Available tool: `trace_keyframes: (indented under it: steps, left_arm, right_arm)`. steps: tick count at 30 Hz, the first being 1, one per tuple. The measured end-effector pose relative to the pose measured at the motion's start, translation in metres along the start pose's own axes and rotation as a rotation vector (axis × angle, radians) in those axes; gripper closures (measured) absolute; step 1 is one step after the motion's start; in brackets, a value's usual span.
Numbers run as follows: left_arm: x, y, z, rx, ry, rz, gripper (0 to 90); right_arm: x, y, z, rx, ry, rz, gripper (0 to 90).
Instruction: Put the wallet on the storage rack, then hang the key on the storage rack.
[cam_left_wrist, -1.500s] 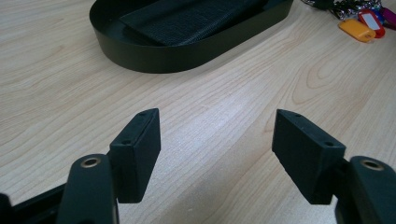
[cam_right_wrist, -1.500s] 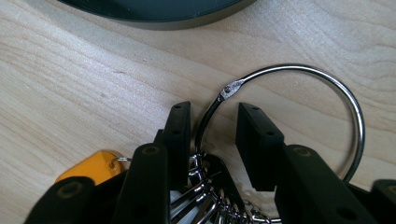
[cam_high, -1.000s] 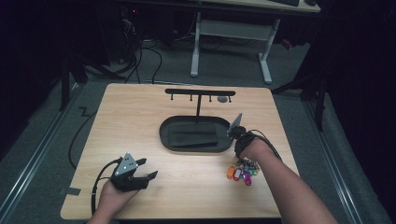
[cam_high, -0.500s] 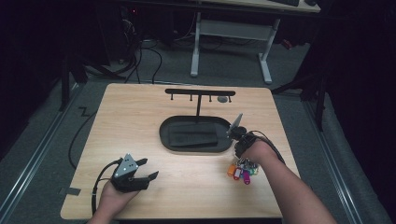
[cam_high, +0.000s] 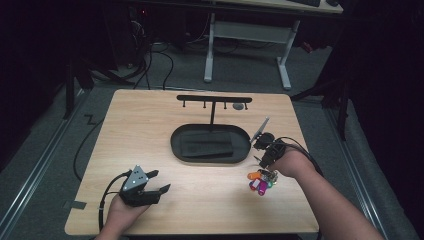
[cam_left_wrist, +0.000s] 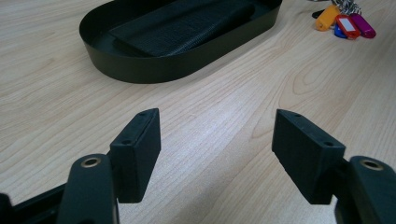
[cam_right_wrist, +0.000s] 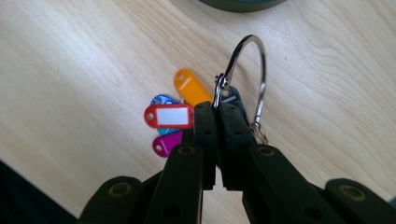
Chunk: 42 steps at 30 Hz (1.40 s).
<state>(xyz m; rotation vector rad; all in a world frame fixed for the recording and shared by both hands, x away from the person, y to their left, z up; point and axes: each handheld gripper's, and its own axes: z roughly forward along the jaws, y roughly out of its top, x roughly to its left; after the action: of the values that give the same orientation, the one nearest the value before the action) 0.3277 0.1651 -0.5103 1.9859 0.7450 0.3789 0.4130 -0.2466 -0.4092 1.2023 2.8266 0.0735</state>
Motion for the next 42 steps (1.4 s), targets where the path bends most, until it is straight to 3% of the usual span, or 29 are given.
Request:
trace_keyframes:
  steps: [8, 15, 22, 29, 30, 42]
  left_arm:
    - [0.002, -0.006, -0.011, -0.018, 0.041, -0.011, 32.2]
    - [0.004, -0.013, -0.019, -0.011, 0.074, -0.027, 31.4]
    - [0.008, -0.021, -0.029, -0.007, 0.096, -0.06, 31.2]
    - [0.006, -0.024, -0.036, -0.008, 0.105, -0.057, 31.1]
    - [0.006, -0.024, -0.036, -0.01, 0.104, -0.06, 31.1]
    - [0.007, -0.022, -0.033, -0.011, 0.096, -0.055, 31.0]
  right_arm:
    - [0.0, -0.005, -0.031, -0.045, -0.005, -0.001, 87.8]
    - [-0.004, -0.003, -0.034, -0.059, -0.002, -0.012, 87.9]
    - [-0.004, -0.003, -0.055, -0.083, 0.015, -0.026, 87.9]
    - [-0.004, 0.0, -0.071, -0.092, -0.008, -0.011, 87.9]
    - [-0.005, 0.001, -0.073, -0.093, -0.012, -0.025, 87.9]
    - [-0.01, 0.012, -0.091, -0.119, -0.023, -0.013, 88.0]
